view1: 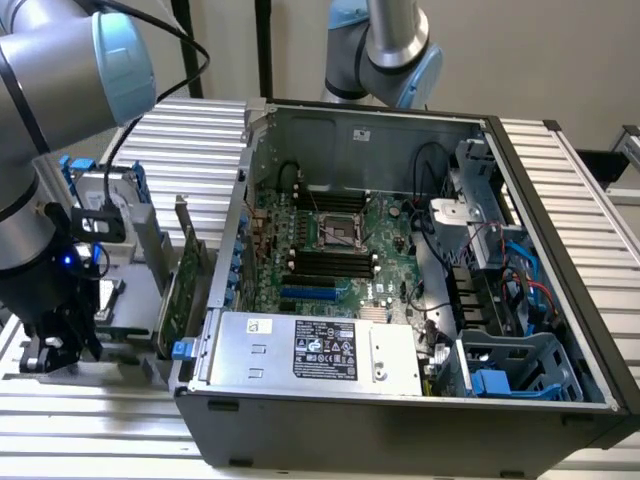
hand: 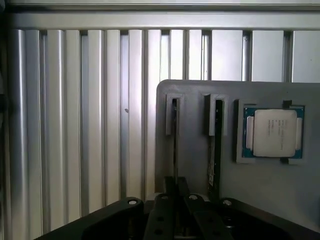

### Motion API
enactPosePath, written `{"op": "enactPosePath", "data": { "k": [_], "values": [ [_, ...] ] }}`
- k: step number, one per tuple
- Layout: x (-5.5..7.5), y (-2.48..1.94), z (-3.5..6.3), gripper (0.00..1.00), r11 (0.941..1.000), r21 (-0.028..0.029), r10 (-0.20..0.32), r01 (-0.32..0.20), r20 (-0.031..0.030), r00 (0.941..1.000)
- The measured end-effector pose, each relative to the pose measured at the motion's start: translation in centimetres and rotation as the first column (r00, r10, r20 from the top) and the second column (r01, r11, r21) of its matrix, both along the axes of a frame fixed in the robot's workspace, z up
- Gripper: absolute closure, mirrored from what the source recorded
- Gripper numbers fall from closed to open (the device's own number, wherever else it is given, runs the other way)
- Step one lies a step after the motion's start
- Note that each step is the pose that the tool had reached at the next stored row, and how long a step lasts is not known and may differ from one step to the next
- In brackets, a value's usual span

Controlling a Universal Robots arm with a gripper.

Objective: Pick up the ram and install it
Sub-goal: 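Pick up the ram and move it above insertion slot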

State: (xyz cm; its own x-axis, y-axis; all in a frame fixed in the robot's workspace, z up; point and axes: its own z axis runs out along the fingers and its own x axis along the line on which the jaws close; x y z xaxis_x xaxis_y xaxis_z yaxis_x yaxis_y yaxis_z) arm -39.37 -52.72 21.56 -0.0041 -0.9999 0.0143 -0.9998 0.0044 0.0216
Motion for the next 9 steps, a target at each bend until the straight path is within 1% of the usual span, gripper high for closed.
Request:
{"op": "enactPosePath", "data": {
  "k": [3, 9],
  "values": [
    [0.0, 0.00, 1.18, 1.00, 1.0000, 0.0000, 0.000, 0.000, 0.0000, 1.0000],
    [0.0, 0.00, 3.87, 1.00, 1.0000, -0.0006, 0.000, 0.000, 0.0000, 1.0000]
  ]
}}
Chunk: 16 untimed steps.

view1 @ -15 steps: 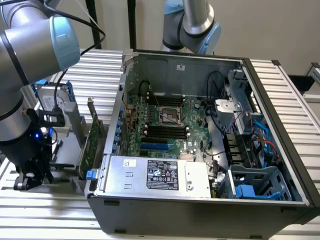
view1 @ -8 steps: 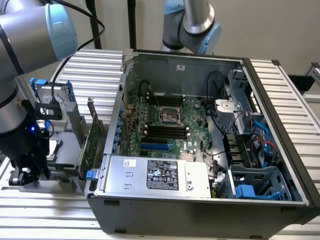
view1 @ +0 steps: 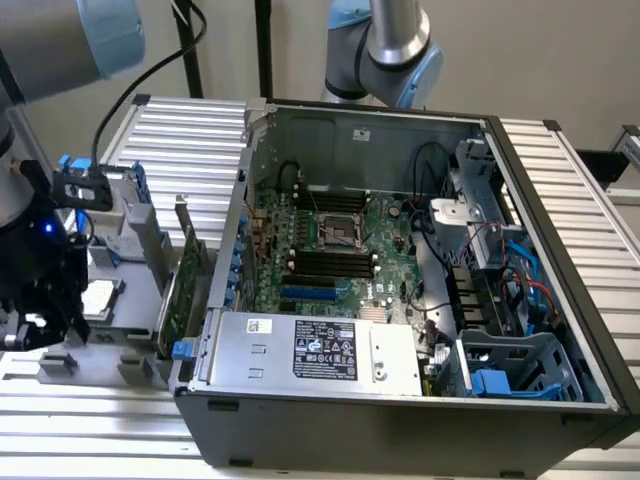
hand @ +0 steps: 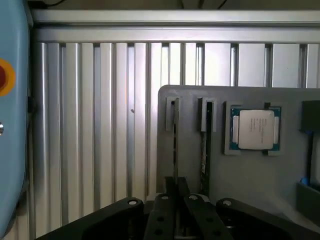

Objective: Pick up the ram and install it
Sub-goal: 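Pick up the ram and move it above insertion slot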

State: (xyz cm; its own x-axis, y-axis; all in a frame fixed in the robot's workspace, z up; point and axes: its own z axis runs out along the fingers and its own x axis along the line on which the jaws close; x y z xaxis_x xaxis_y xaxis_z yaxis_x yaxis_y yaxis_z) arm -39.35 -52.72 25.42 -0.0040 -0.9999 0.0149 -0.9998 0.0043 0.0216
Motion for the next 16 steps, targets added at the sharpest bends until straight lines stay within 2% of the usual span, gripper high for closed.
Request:
{"op": "enactPosePath", "data": {
  "k": [7, 16],
  "values": [
    [0.5, 0.09, 3.19, 1.00, 1.0000, -0.0004, 0.000, 0.000, -0.0001, 1.0000],
    [2.8, 0.23, 7.27, 1.00, 1.0000, -0.0003, 0.000, 0.000, 0.0000, 1.0000]
  ]
}}
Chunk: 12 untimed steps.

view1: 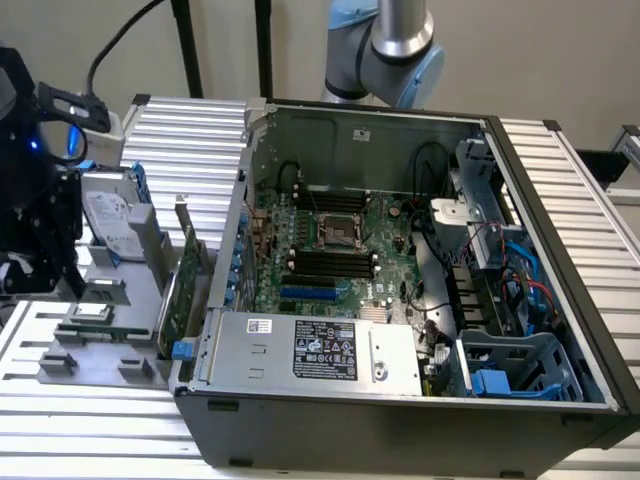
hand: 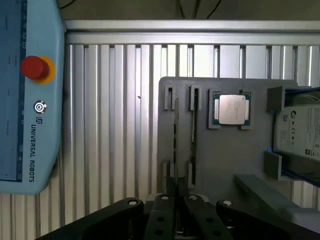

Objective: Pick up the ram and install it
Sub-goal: 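Pick up the ram and move it above insertion slot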

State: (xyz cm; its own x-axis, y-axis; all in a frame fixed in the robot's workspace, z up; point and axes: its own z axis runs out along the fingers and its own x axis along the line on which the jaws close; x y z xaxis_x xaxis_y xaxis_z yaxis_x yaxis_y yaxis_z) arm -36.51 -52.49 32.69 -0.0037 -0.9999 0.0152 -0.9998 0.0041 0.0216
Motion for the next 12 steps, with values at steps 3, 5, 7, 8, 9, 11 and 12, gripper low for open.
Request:
{"op": "enactPosePath", "data": {
  "k": [3, 5, 7, 8, 9, 11, 12],
  "values": [
    [1.0, 0.04, 1.39, 1.00, 1.0000, 0.0000, 0.000, 0.000, 0.0000, 1.0000],
    [1.6, 0.06, 2.29, 1.00, 1.0000, -0.0001, 0.000, 0.000, -0.0001, 1.0000],
    [2.3, 0.10, 3.19, 1.00, 1.0000, 0.0000, 0.000, 0.000, 0.0000, 1.0000],
    [2.6, 0.12, 3.63, 1.00, 1.0000, 0.0000, 0.000, 0.000, 0.0000, 1.0000],
    [3.0, 0.16, 4.01, 1.00, 1.0000, 0.0000, 0.000, 0.000, 0.0001, 1.0000],
    [3.8, 0.24, 4.69, 1.00, 1.0000, 0.0000, 0.000, 0.000, 0.0000, 1.0000],
    [4.1, 0.28, 4.96, 1.00, 1.0000, 0.0000, 0.000, 0.000, 0.0001, 1.0000]
  ]
}}
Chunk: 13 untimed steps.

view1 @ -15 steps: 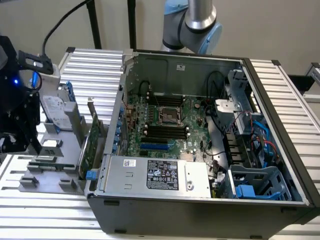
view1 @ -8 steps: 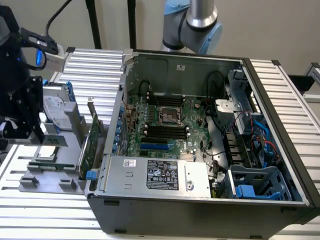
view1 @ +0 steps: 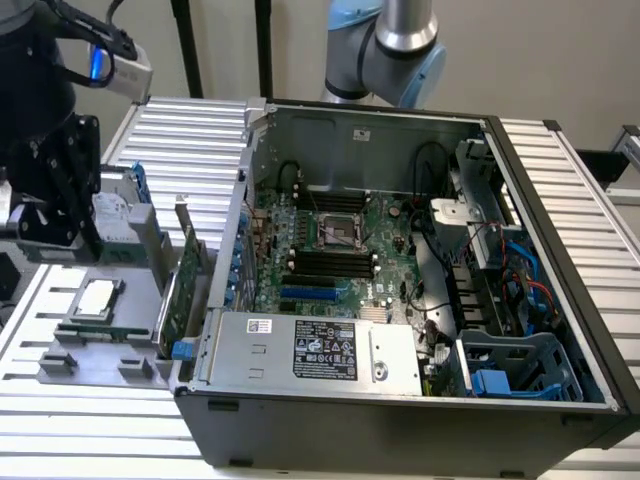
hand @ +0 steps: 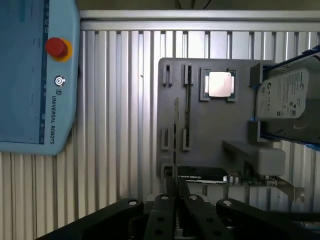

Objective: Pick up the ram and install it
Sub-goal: 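Pick up the ram and move it above insertion slot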

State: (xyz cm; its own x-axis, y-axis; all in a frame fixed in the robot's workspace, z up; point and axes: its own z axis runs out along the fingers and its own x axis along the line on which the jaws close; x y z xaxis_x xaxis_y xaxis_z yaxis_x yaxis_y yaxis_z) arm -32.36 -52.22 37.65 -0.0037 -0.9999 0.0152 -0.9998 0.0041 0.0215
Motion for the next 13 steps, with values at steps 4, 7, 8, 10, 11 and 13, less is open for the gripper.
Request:
{"op": "enactPosePath", "data": {
  "k": [4, 7, 8, 10, 11, 13],
  "values": [
    [1.6, 0.22, 0.86, 1.00, 1.0000, 0.0000, 0.000, 0.000, 0.0000, 1.0000],
    [2.9, 0.41, 1.25, 1.00, 1.0000, 0.0000, 0.000, 0.000, 0.0000, 1.0000],
    [3.3, 0.48, 1.36, 1.00, 1.0000, 0.0000, 0.000, 0.000, 0.0000, 1.0000],
    [4.2, 0.61, 1.55, 1.00, 1.0000, 0.0000, 0.000, 0.000, 0.0000, 1.0000],
    [4.6, 0.67, 1.63, 1.00, 1.0000, 0.0000, 0.000, 0.000, 0.0000, 1.0000],
    [5.5, 0.78, 1.76, 1.00, 1.0000, -0.0001, 0.000, 0.000, -0.0001, 1.0000]
  ]
}}
